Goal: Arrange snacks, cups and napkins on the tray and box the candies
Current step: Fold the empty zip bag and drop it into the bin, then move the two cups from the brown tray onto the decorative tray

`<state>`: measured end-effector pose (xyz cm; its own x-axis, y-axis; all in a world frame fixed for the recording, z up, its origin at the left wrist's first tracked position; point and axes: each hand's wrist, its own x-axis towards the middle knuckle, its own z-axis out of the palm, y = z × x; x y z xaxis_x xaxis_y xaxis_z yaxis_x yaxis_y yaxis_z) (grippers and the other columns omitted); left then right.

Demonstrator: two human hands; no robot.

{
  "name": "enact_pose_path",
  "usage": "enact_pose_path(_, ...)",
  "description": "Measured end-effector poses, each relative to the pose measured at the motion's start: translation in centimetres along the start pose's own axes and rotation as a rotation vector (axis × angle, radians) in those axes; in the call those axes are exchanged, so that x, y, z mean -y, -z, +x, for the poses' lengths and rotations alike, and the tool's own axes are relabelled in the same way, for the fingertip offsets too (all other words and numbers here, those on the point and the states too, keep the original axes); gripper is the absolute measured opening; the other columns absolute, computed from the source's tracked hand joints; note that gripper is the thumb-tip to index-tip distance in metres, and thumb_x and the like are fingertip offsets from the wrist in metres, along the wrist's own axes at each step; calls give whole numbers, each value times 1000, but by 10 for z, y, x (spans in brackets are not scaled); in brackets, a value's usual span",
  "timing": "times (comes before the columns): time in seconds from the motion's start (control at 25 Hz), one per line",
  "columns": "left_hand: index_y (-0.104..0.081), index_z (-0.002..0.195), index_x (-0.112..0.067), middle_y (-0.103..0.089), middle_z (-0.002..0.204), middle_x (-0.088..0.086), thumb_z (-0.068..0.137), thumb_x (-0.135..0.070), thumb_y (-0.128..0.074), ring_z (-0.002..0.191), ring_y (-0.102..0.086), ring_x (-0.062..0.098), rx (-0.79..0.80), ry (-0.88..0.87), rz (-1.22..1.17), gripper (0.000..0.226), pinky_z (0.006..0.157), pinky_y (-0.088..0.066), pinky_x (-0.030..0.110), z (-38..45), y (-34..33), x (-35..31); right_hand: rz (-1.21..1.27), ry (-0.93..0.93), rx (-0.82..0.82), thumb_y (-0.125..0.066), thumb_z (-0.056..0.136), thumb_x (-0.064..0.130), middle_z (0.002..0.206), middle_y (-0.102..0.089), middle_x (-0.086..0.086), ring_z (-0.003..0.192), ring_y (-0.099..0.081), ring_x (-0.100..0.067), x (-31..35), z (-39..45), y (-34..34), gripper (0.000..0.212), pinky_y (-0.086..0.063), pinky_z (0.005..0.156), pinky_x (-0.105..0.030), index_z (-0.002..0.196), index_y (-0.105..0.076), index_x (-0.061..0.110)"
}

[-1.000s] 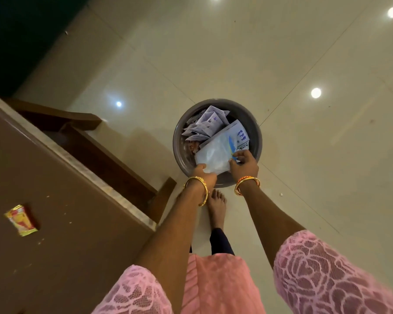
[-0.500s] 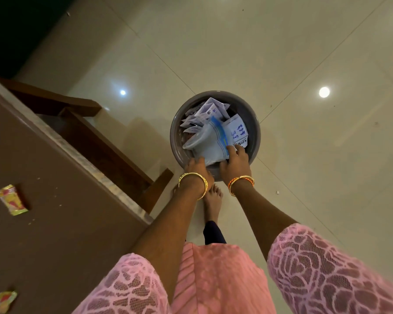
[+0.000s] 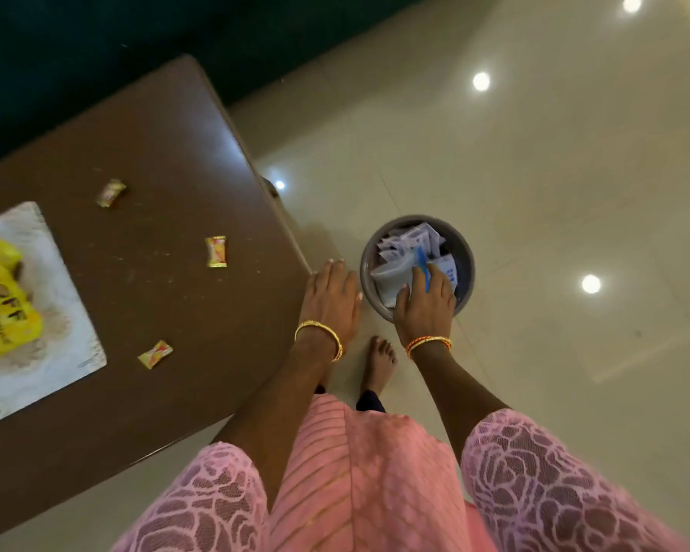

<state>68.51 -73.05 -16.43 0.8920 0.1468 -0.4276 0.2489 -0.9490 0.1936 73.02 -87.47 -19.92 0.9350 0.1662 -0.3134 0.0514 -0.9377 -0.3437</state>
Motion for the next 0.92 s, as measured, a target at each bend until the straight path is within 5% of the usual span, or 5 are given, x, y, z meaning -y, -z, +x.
enact_pose_path(0.28,-13,145,-7,-9,157,17,96,-33,-24,145,-6,31,-33,168,51,56,117,-7,45,-114,54,61,-98,283,17,-48,88,29,139,-46,-23,128,-43,-39,116,-83,54,52,-39,101,-51,133,-43,3)
enact_pose_path(0.72,-10,145,-5,-7,157,16,94,-31,-27,145,-3,29,-117,489,-145,60,118,-4,44,-306,53,232,-197,562,120,-44,90,30,147,-36,-18,137,-33,-35,283,-261,-18,54,-32,107,-52,137,-36,6)
enact_pose_path(0.92,-12,145,-6,-8,157,15,96,-32,-25,146,-5,27,-194,684,-237,58,118,-4,43,-386,53,315,-172,679,125,-42,87,30,141,-44,-20,131,-41,-37,369,-323,-55,53,-35,104,-52,133,-42,4)
